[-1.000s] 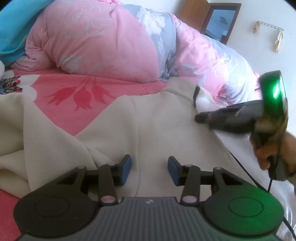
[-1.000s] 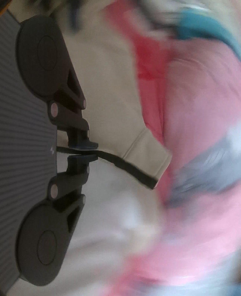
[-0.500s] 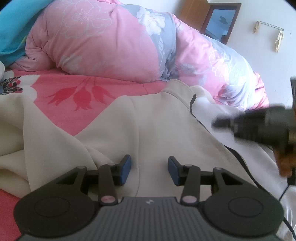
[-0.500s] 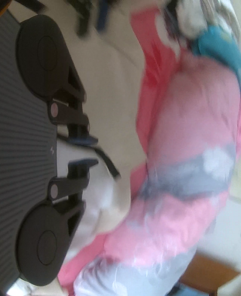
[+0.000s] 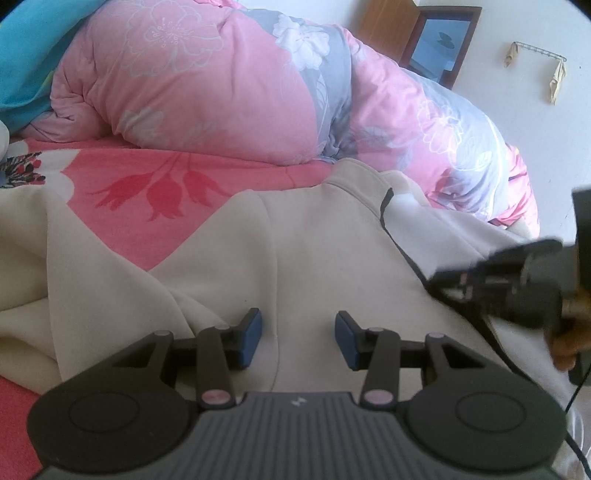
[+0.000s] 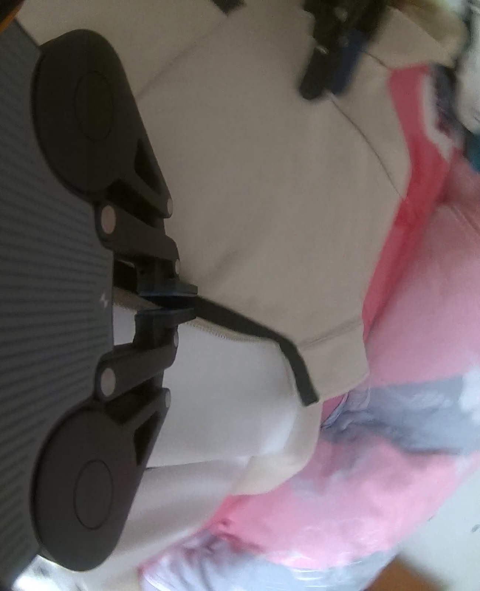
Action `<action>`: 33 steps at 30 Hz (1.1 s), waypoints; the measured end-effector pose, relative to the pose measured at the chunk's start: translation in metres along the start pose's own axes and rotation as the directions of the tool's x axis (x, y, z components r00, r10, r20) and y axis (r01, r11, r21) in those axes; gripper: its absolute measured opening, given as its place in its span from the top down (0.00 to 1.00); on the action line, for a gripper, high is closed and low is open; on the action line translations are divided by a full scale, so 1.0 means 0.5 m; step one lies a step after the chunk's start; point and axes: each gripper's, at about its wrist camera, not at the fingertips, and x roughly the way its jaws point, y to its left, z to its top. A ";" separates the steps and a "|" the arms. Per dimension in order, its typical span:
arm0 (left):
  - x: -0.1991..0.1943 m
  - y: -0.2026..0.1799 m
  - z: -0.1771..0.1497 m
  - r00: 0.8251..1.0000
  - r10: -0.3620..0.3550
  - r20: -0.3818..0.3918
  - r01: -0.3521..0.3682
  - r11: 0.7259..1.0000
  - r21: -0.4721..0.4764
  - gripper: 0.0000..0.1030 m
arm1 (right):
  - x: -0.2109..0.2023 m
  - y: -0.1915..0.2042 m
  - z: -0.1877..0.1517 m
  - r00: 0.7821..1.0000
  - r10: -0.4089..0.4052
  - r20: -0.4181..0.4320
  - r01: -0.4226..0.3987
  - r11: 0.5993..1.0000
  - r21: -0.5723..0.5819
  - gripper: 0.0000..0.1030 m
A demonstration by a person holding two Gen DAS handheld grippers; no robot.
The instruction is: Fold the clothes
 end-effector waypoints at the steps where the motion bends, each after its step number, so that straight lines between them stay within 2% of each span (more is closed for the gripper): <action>1: 0.000 0.000 0.000 1.000 0.001 0.000 -0.001 1.000 0.001 0.56 | -0.002 -0.011 0.012 1.000 -0.010 0.004 0.010 0.999 0.048 0.95; 3: 0.001 0.000 0.000 1.000 0.000 0.000 0.000 1.000 0.002 0.56 | -0.009 -0.018 0.042 0.999 -0.003 0.046 -0.001 0.996 0.088 0.95; 6: 0.001 0.001 0.000 1.000 0.000 0.000 0.000 1.000 0.003 0.56 | -0.002 -0.006 0.085 0.993 0.051 0.102 -0.062 0.993 0.103 0.95; 8: 0.001 0.001 0.000 1.000 -0.001 0.001 0.001 1.000 0.002 0.56 | 0.037 0.002 0.096 0.994 0.068 0.082 -0.077 0.991 0.113 0.95; 10: 0.001 0.003 0.000 1.000 -0.003 0.001 0.003 1.000 0.001 0.56 | 0.098 -0.003 0.083 0.999 0.041 0.003 -0.041 0.992 0.121 0.97; 11: 0.001 0.002 0.000 1.000 -0.002 0.001 0.002 1.000 0.002 0.56 | 0.114 -0.010 0.075 0.999 0.040 -0.004 -0.039 0.990 0.138 0.97; 14: 0.002 0.000 0.000 1.000 0.001 0.001 -0.001 1.000 0.006 0.56 | 0.100 -0.029 0.096 0.998 0.055 -0.013 -0.052 0.978 0.200 0.97; 18: 0.001 0.001 -0.001 1.000 0.002 0.002 -0.002 1.000 0.006 0.56 | 0.090 -0.033 0.148 0.997 0.067 0.046 -0.075 0.976 0.203 0.95; 22: 0.000 0.001 -0.002 1.000 0.000 0.003 0.000 1.000 0.005 0.56 | 0.136 -0.057 0.188 0.987 0.110 0.118 -0.142 0.940 0.311 0.95; 24: 0.000 0.001 -0.002 1.000 -0.001 0.003 0.001 1.000 0.004 0.56 | 0.185 -0.057 0.185 0.990 0.114 0.081 -0.135 0.931 0.338 0.95; 26: 0.000 0.002 -0.001 1.000 -0.003 0.003 0.003 1.000 0.002 0.56 | 0.225 -0.046 0.168 0.991 0.116 0.065 -0.131 0.935 0.330 0.96; 30: 0.001 0.001 0.000 1.000 -0.001 0.003 0.001 1.000 0.005 0.56 | 0.204 -0.008 0.191 0.998 0.046 0.038 -0.053 0.975 0.215 0.95; 33: 0.001 0.002 0.000 1.000 -0.001 0.003 0.001 1.000 0.004 0.56 | 0.172 -0.007 0.211 0.996 0.035 0.083 -0.051 0.978 0.200 0.93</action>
